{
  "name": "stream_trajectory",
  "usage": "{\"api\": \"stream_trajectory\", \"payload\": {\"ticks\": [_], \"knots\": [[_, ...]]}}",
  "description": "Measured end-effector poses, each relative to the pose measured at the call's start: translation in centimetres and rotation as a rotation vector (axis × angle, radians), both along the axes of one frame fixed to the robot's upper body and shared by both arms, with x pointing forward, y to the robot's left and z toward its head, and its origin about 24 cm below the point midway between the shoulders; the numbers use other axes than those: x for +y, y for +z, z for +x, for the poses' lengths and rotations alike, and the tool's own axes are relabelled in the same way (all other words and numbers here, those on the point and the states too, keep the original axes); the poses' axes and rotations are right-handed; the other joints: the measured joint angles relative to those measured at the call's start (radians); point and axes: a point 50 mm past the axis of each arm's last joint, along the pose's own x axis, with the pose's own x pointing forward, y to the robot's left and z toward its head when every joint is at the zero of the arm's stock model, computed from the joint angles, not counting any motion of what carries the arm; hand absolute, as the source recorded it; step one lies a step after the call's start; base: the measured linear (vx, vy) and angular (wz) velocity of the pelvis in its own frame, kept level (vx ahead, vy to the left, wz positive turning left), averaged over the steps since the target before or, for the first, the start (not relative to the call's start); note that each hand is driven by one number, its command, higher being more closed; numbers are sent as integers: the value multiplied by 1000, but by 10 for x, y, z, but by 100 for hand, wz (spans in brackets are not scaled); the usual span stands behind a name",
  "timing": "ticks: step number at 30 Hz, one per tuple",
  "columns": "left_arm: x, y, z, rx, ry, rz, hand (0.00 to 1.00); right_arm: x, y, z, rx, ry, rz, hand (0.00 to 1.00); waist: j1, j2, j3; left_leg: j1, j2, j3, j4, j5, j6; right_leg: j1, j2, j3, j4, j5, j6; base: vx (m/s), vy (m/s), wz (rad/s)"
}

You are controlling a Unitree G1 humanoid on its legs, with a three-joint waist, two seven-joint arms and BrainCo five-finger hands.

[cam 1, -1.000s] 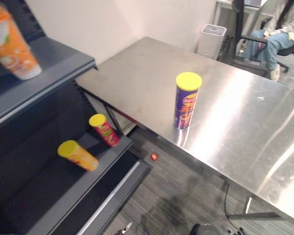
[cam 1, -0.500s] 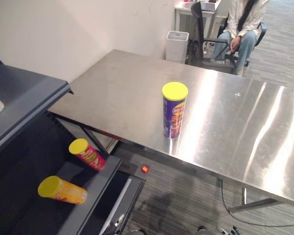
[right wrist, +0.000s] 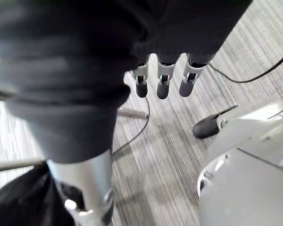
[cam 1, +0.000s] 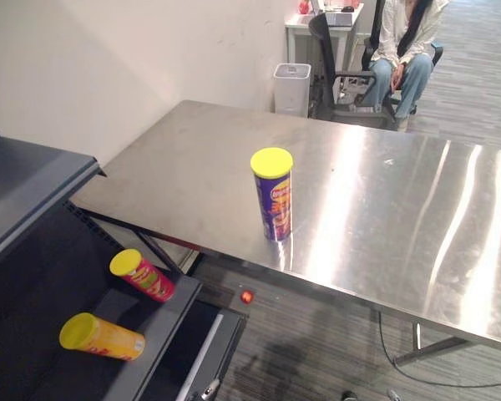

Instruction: Put the gum and the chips on the shelf.

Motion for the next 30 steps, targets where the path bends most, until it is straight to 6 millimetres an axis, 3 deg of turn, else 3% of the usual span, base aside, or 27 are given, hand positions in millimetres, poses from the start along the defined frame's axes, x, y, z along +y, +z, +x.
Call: {"api": "stream_trajectory", "payload": {"ticks": [4,7,11,12,14,20,24,27,30], "knots": [[7,0,-4,5,34,8,0,-17,3,-17,36,-298,-50,0,-1,-22,-10,23,-6,5,-1,-10,-6,10,-5,9,-1,0,0,28,16,-16],[11,0,-10,10,88,11,0,-45,14,-26,-3,-586,-121,0,1,-32,-18,39,-11,27,-3,-19,-8,10,-10,28,3,-1,-1,-11,13,-20],[13,0,-27,34,140,21,0,-102,47,-21,-140,-816,-286,0,0,-44,-31,65,-16,60,-9,-34,-10,6,-15,53,16,-11,-17,-32,9,-25],[12,0,-29,38,147,19,0,-123,64,-15,-205,-859,-352,0,0,-43,-37,69,-19,66,-9,-38,-9,6,-19,55,18,-12,-18,-27,4,-10],[11,-1,-33,49,150,17,0,-144,88,-2,-300,-882,-438,0,0,-44,-53,68,-19,81,-9,-41,-10,-5,-21,60,20,-12,-18,-21,-9,-16],[5,-1,-31,60,56,16,0,-175,139,42,-518,-857,-554,0,-1,-20,-81,67,-16,86,-9,-47,-18,-12,-15,61,25,-13,-20,11,-35,-4],[3,-1,-29,61,21,12,0,-186,170,66,-624,-832,-636,0,-1,-17,-84,63,-11,86,-8,-48,-20,-16,-8,62,26,-12,-19,10,-58,-2],[3,-1,-30,69,9,13,0,-196,204,82,-705,-752,-759,0,-3,-13,-90,50,-11,86,-2,-49,-21,-34,-7,63,32,-12,-19,19,-47,-3],[2,-1,-34,86,-8,9,0,-187,242,110,-824,-565,-887,0,-10,-8,-94,50,-11,79,-2,-49,-21,-42,-5,65,35,-12,-18,14,-59,-11]]}}
